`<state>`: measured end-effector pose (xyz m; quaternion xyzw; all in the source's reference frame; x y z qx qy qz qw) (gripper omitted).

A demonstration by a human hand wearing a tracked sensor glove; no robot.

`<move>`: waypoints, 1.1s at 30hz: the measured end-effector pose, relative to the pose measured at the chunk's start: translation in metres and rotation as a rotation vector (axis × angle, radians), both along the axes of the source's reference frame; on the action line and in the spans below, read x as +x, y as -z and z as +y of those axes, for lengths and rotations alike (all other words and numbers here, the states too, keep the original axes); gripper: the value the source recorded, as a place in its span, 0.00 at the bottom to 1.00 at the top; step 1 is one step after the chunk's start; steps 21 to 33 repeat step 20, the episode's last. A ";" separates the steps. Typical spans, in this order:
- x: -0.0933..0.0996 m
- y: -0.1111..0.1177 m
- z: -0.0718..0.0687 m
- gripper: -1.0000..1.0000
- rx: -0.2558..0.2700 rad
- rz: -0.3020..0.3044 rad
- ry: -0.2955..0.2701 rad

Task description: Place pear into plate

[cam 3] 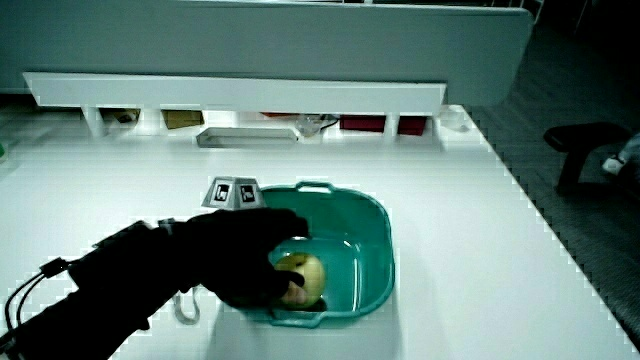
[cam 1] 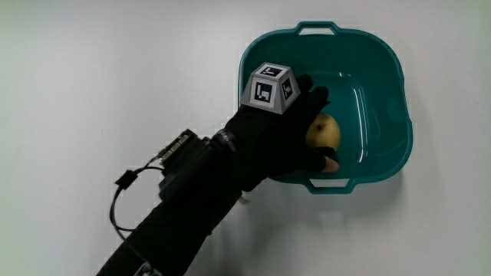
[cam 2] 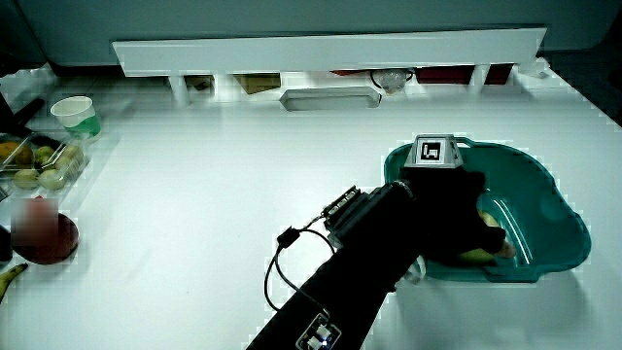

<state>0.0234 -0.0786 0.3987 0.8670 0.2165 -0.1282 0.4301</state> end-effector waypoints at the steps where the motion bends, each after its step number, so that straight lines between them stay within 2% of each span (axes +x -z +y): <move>1: -0.002 0.004 0.000 0.00 0.003 0.009 -0.009; 3: -0.007 0.016 0.001 0.00 0.030 0.026 -0.012; 5: -0.014 0.013 0.001 0.00 0.020 0.076 -0.012; 6: -0.019 0.033 0.005 0.00 0.037 0.061 0.014; 12: -0.034 0.067 0.012 0.00 0.120 0.088 -0.007; 15: -0.038 0.084 0.018 0.00 0.118 0.064 -0.023; 17: -0.040 0.095 0.023 0.00 0.169 0.066 -0.029; 19: -0.041 0.100 0.028 0.00 0.173 0.078 -0.042; 20: -0.041 0.105 0.031 0.00 0.200 0.073 -0.051; 33: -0.041 0.105 0.031 0.00 0.200 0.073 -0.051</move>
